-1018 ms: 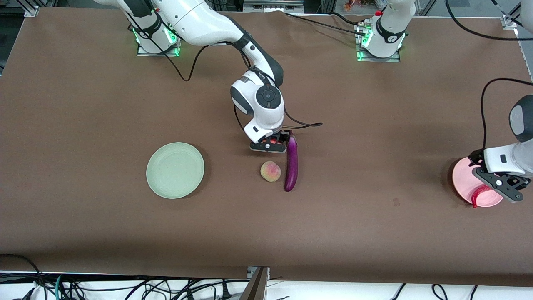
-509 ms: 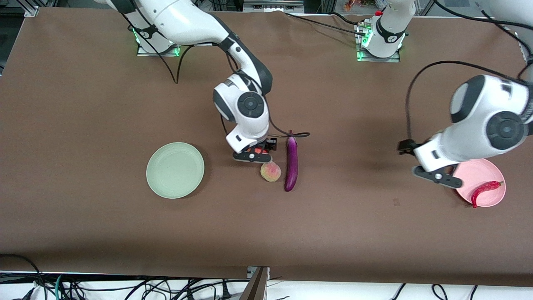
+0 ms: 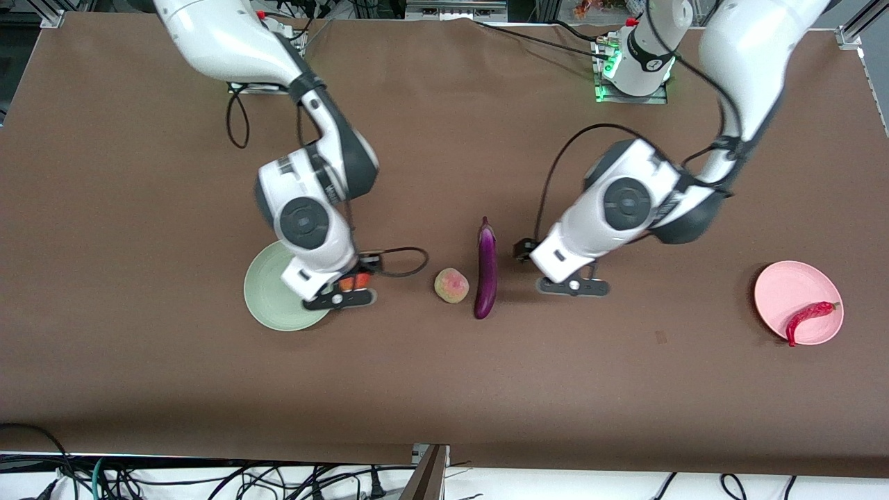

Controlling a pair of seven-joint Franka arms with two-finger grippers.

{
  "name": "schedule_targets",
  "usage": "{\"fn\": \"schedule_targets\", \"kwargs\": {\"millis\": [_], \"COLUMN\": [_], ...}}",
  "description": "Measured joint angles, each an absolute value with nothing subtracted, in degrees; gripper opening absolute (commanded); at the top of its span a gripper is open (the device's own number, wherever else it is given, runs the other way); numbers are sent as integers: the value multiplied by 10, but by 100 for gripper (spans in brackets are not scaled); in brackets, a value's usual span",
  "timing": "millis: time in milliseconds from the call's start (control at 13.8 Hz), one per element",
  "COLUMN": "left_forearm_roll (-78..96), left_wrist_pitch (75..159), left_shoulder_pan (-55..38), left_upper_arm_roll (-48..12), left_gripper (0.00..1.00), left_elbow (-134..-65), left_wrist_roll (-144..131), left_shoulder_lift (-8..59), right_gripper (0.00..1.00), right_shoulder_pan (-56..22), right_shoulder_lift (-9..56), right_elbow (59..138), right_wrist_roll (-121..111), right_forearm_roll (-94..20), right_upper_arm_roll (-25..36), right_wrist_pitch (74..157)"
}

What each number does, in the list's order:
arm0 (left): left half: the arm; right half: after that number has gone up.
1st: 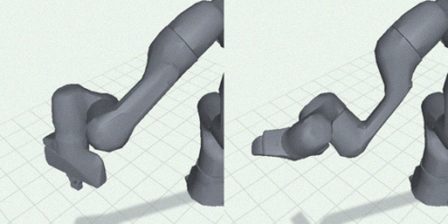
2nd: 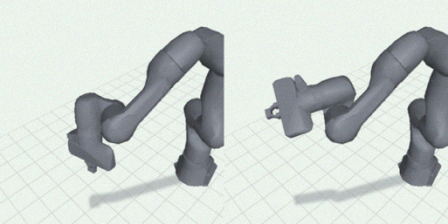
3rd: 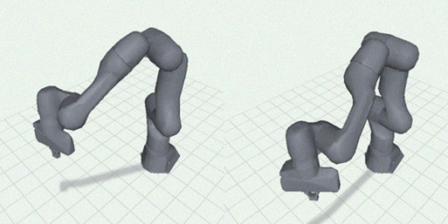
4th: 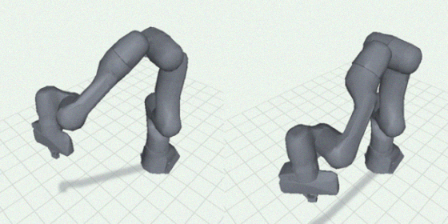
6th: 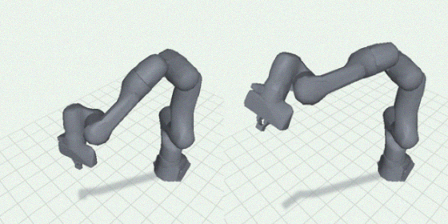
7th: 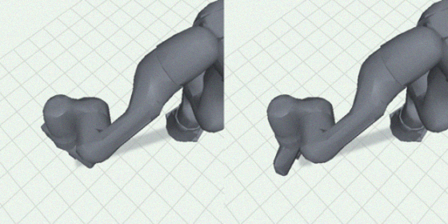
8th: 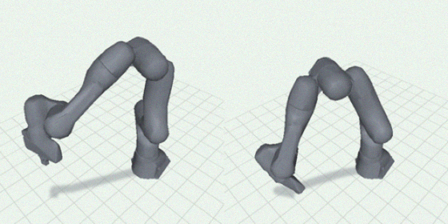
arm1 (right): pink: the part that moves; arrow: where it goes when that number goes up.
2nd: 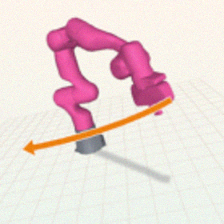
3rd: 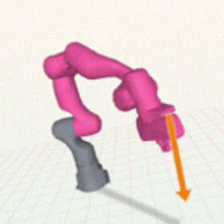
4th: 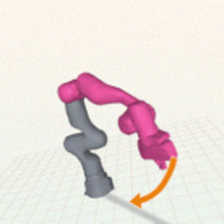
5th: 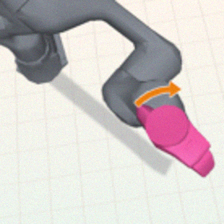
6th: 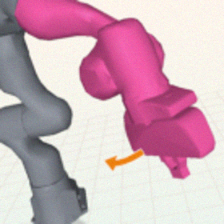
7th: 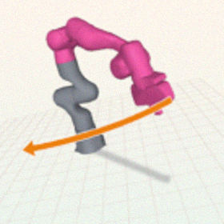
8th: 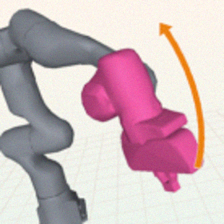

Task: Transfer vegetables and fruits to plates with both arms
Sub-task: 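Carry the pomegranate to the green plate while the left gripper grasps the eggplant, then release the pomegranate on the green plate while the left gripper carries the eggplant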

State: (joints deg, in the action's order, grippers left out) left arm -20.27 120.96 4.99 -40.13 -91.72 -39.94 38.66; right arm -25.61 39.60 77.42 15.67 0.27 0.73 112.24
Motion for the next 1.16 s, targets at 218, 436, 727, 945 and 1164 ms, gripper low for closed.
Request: {"fn": "schedule_targets", "kwargs": {"millis": [218,436,727,945,1164], "left_forearm_roll": [-263,-272,-309,-334,-337], "left_wrist_pitch": [1245,1311,1329,1329,1330], "left_shoulder_pan": [-27,-61,-87,-96,-101], "left_upper_arm_roll": [-361,-347,-324,-320,-314], "left_gripper": [100,100,100,56,15], "left_elbow": [-917,-917,-917,-917,-917], "left_wrist_roll": [-506,-646,-698,-709,-710], "left_shoulder_lift": [417,445,463,480,485], "right_gripper": [47,48,48,53,83], "right_shoulder_pan": [-198,-158,-129,-134,-137], "right_shoulder_lift": [392,394,400,400,400], "right_elbow": [799,854,906,906,906], "right_wrist_roll": [54,-29,-53,-48,-30], "right_forearm_roll": [3,3,2,0,-1], "right_upper_arm_roll": [22,42,42,38,35], "right_wrist_pitch": [1126,1205,1271,1271,1271]}}
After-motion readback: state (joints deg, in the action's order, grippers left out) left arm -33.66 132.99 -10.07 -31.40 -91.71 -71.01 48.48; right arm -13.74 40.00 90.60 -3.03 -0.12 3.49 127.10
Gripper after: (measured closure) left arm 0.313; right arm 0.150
